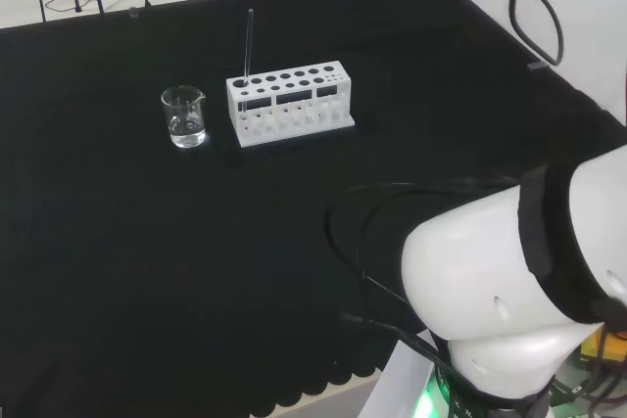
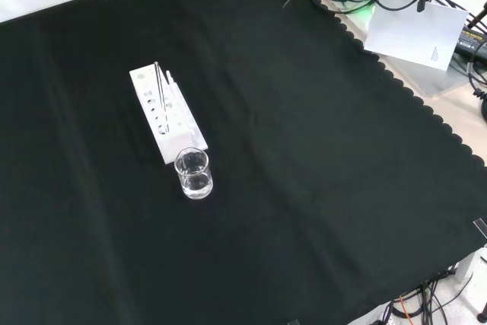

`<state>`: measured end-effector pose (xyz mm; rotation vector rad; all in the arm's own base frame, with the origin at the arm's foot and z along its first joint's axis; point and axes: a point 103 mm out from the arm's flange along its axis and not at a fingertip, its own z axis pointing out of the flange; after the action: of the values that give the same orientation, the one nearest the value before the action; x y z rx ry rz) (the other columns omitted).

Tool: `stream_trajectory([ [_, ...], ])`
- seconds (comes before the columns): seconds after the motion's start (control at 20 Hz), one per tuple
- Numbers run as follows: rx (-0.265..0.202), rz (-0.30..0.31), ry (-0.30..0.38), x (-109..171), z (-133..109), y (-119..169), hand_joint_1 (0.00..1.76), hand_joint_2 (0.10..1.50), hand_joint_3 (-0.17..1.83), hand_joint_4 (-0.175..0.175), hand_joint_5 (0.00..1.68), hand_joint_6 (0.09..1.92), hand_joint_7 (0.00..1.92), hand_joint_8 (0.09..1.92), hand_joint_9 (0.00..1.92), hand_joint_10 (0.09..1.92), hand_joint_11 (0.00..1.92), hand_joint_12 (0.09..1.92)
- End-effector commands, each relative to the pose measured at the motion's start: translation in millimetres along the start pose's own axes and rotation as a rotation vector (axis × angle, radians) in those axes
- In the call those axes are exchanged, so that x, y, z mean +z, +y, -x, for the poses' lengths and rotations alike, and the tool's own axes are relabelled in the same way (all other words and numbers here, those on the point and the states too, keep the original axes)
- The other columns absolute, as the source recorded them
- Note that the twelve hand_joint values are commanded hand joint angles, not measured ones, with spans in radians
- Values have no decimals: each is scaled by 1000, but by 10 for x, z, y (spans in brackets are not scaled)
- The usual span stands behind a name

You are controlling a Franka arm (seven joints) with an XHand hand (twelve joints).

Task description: Take the glass rod from the white test tube rack.

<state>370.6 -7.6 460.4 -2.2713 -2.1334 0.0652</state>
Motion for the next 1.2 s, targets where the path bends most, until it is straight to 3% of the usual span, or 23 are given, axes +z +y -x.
stream_trajectory([
  [0.05,-48,-18,9,74,-22,647,656,773,511,-153,68,87,55,903,162,929,0,1386],
  [0.5,-92,-60,28,380,-55,1333,647,778,517,-153,81,87,89,917,206,925,0,1402],
  [1.2,-218,-141,11,923,-344,1902,626,793,520,-156,103,87,135,931,260,919,0,1417],
])
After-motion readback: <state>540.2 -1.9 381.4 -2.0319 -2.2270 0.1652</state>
